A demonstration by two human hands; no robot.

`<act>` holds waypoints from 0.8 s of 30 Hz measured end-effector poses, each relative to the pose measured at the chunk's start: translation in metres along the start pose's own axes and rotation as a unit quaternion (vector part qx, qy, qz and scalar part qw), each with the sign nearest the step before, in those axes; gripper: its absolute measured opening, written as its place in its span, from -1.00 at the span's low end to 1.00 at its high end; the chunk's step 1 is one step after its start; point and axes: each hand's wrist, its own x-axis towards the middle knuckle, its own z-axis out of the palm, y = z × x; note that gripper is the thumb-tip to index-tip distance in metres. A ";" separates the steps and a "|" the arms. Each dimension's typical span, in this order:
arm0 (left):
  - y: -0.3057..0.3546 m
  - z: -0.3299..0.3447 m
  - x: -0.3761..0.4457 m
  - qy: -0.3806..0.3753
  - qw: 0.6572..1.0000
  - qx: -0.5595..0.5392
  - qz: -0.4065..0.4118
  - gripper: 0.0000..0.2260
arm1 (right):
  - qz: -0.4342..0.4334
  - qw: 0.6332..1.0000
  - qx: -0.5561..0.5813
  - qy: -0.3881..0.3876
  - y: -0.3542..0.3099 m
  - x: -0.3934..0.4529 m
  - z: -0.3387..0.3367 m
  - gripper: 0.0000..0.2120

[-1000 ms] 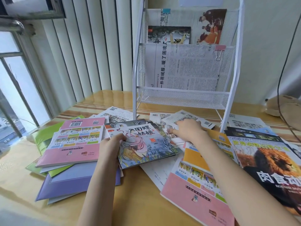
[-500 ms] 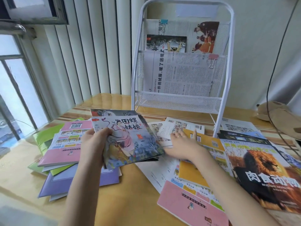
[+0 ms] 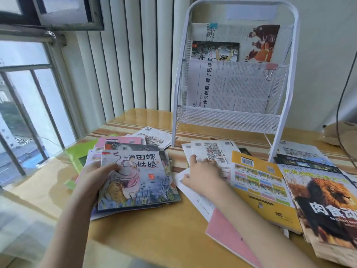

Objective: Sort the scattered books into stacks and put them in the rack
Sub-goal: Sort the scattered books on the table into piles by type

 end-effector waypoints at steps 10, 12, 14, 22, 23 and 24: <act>-0.006 -0.002 0.001 -0.018 1.000 0.025 0.004 -0.75 | 0.177 0.982 0.066 -0.025 -0.016 0.005 -0.006 -0.43; -0.006 -0.002 0.000 -0.016 0.999 0.030 0.009 -0.74 | 0.194 0.972 0.133 -0.025 -0.013 0.004 -0.004 -0.48; -0.007 -0.001 0.001 -0.010 1.000 0.026 0.009 -0.76 | 0.178 0.967 0.182 0.015 -0.007 0.002 0.004 -0.52; -0.007 -0.002 -0.002 -0.017 1.000 0.019 0.012 -0.77 | 0.206 0.977 -0.048 -0.040 -0.008 0.015 -0.011 -0.39; -0.007 -0.002 -0.002 -0.018 1.000 0.014 0.011 -0.77 | 0.199 0.978 -0.061 -0.022 -0.006 0.012 -0.007 -0.45; -0.006 -0.002 -0.003 -0.020 1.000 0.013 0.012 -0.78 | 0.194 0.978 -0.072 -0.001 -0.001 0.008 -0.002 -0.48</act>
